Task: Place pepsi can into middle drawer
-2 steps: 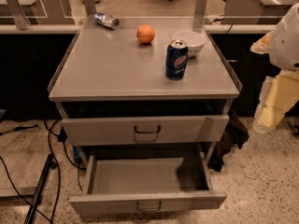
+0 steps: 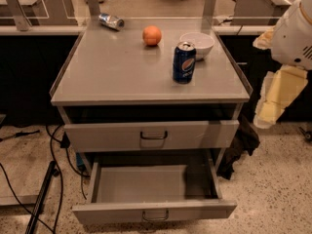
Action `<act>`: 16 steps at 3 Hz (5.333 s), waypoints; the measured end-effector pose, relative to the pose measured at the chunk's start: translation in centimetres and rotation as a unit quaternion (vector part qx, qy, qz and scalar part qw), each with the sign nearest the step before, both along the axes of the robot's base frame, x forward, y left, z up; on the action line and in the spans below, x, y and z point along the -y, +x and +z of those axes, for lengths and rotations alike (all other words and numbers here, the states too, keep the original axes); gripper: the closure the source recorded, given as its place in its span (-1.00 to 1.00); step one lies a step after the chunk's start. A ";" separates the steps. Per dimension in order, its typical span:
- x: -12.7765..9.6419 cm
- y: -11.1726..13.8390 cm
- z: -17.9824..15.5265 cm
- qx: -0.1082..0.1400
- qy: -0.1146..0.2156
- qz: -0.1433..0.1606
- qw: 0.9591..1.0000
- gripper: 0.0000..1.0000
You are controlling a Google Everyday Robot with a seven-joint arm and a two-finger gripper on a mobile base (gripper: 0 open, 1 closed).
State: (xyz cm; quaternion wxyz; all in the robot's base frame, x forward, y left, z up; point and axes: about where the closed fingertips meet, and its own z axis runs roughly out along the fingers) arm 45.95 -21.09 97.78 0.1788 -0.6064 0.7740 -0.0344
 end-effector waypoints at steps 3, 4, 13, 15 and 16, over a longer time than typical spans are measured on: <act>-3.8 10.5 -2.2 0.059 0.112 0.004 0.992 -1.00; -4.0 11.1 -2.0 0.069 0.115 0.002 0.991 -1.00; -7.6 26.0 -9.5 0.096 0.346 -0.076 0.930 -1.00; -10.3 27.3 -9.9 0.095 0.369 -0.052 0.923 -1.00; -10.3 27.3 -9.9 0.095 0.369 -0.052 0.923 -0.62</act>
Offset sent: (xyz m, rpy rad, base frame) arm 0.1136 0.0421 -0.0198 0.2271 -0.0987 0.0168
